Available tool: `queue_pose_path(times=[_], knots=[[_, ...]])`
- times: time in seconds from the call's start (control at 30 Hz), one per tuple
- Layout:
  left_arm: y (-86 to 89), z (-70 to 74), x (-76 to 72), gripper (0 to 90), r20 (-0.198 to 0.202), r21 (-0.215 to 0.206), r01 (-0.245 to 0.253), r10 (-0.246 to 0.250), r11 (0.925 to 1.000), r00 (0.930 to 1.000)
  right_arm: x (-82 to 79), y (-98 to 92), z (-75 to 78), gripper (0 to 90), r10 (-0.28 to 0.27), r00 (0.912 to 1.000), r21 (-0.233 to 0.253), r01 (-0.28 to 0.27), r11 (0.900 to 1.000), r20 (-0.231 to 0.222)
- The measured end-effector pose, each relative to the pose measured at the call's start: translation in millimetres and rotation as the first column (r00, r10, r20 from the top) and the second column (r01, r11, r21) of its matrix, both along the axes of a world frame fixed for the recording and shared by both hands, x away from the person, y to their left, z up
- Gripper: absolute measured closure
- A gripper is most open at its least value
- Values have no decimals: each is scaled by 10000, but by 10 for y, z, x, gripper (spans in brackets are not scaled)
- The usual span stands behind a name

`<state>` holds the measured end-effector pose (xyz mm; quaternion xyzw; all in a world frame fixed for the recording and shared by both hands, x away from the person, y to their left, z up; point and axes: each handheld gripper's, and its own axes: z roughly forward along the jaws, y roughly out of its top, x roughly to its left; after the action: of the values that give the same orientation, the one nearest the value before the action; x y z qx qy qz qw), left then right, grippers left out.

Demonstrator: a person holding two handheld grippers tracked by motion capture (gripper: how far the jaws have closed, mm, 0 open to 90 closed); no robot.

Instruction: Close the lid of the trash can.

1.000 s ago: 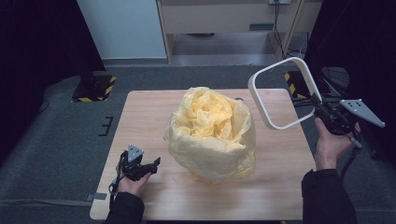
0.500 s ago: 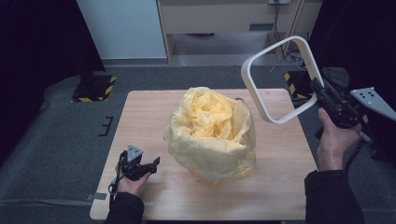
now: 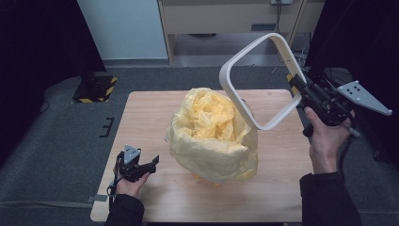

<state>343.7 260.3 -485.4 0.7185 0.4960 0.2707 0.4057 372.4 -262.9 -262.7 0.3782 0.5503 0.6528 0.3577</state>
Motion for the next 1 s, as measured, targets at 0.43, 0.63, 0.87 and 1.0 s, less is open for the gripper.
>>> queue_pose_path(times=[0.43, 0.63, 0.87, 1.0], knots=[[34, 31, -10, 192, 137, -104, -137, 139, 9999, 9998, 91, 406, -120, 801, 1560, 9869, -93, -1565, 9876, -422], [39, 39, -11, 193, 186, -125, -164, 166, 9998, 9997, 106, 527, -189, 805, 2233, 9725, -169, -2249, 9742, -670], [40, 45, -14, 193, 241, -175, -189, 193, 9997, 9995, 115, 594, -231, 807, 2833, 9540, 34, -2843, 9587, -976], [34, 47, -16, 193, 236, -122, -148, 151, 9998, 9996, 109, 615, -245, 807, 2998, 9470, -28, -3021, 9533, -1152]])
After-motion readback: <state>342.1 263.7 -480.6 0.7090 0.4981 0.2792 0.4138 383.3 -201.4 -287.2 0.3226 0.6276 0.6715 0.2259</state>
